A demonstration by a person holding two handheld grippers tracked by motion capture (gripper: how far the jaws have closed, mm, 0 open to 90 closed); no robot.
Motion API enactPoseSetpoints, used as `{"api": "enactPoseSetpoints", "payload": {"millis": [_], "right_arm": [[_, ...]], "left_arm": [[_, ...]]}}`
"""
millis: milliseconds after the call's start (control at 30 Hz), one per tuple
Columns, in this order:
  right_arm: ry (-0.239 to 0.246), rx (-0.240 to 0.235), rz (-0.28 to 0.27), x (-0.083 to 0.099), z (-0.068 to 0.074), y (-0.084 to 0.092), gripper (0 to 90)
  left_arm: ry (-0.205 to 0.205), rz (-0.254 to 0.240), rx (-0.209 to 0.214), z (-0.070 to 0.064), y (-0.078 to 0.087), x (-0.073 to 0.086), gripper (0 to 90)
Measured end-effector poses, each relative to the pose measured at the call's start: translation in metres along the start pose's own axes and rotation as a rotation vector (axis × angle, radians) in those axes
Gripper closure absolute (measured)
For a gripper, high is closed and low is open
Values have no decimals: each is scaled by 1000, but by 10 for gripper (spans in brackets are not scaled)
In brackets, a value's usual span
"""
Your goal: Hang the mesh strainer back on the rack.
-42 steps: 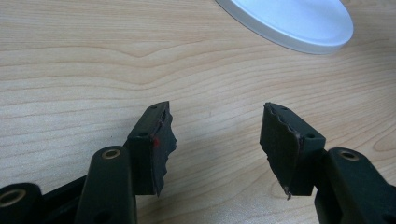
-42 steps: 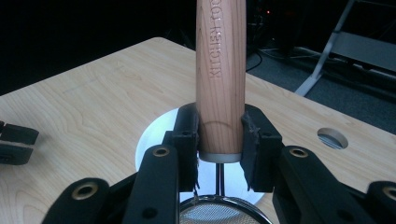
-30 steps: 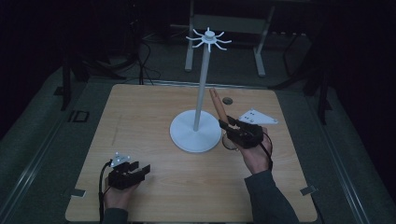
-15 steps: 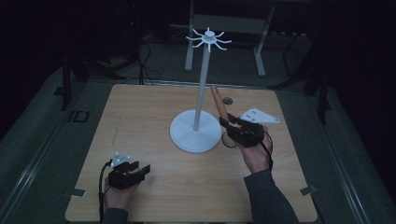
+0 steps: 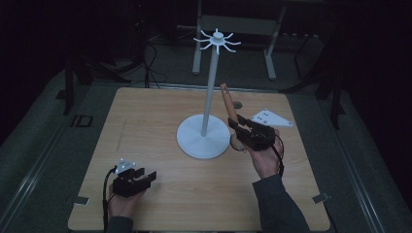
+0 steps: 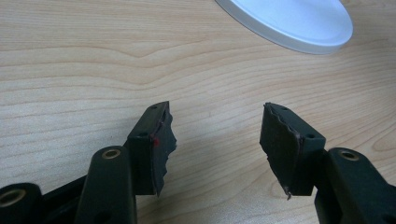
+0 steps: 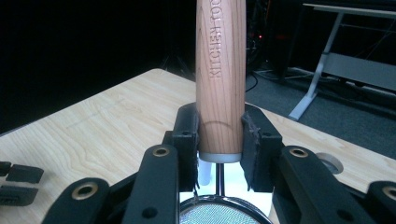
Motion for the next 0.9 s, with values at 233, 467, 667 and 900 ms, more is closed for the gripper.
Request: {"api": "enactPoseSetpoints", "payload": {"millis": [233, 467, 667, 900], "right_arm": [[-5, 6, -16, -6, -1, 2, 699], [-21, 5, -40, -14, -1, 2, 698], [-30, 4, -52, -18, -2, 2, 698], [-56, -13, -76, -23, -3, 4, 698]], "left_arm": [[-1, 1, -1, 0, 0, 0, 436], [-1, 2, 0, -1, -1, 0, 436], [-2, 2, 0, -1, -1, 0, 436], [-2, 3, 1, -1, -1, 0, 436]]}}
Point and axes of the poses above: each handheld gripper's, and its own axes: y roughly backward along the jaws, x roughly out of its underside, z roughly to its left, the point moved 8 cm from there along -y, roughly forward along the jaws, and after that the axes turned 2 degrees about z, right-handed, at the moved point
